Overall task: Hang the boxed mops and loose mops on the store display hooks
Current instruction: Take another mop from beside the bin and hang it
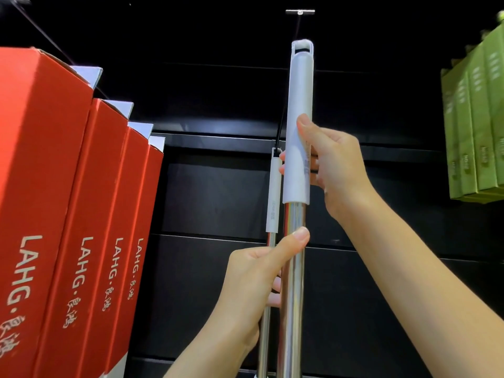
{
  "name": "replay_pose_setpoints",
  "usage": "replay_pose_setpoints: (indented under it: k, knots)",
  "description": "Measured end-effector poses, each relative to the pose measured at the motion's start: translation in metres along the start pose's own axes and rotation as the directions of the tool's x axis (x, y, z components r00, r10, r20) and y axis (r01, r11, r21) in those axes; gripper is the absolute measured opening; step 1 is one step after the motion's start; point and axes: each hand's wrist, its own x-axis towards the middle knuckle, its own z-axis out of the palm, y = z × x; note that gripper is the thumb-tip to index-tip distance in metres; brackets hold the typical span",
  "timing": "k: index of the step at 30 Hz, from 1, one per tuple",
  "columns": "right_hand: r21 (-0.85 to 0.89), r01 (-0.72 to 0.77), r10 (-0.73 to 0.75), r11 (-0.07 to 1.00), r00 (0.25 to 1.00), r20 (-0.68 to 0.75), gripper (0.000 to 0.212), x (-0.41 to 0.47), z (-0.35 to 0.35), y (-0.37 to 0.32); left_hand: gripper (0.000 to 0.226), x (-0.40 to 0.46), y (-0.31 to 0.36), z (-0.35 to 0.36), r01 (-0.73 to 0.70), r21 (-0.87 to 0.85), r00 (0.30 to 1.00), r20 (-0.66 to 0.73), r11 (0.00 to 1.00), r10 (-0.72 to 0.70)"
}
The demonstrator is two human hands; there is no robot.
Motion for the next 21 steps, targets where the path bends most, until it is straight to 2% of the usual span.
replay_pose_setpoints:
  k: [6, 11, 16, 21]
  knots:
    - [-0.005, -0.029, 0.03, 1.0, 0.999, 0.024, 0.027, 0.002, 0.004, 0.004, 0.053, 0.0, -0.001, -0.004, 0.003, 0.014, 1.0, -0.018, 1.0, -0.003]
    - [0.0, -0.05, 0.05, 0.999, 0.999, 0.008, 0.027, 0.002, 0.003, 0.01, 0.045, 0.003, -0.005, -0.004, 0.014, 0.021, 1.0, -0.015, 1.0, -0.013]
    - [-0.012, -0.078, 0.078, 0.997, 0.997, 0.012, 0.028, 0.0, 0.001, 0.019, 0.048, 0.007, -0.014, -0.006, 0.039, 0.038, 0.999, -0.019, 0.999, -0.038]
    - [-0.02, -0.088, 0.088, 0.996, 0.996, 0.008, 0.027, -0.003, 0.002, 0.03, 0.067, 0.009, -0.024, -0.008, 0.053, 0.059, 0.998, -0.033, 0.997, -0.051]
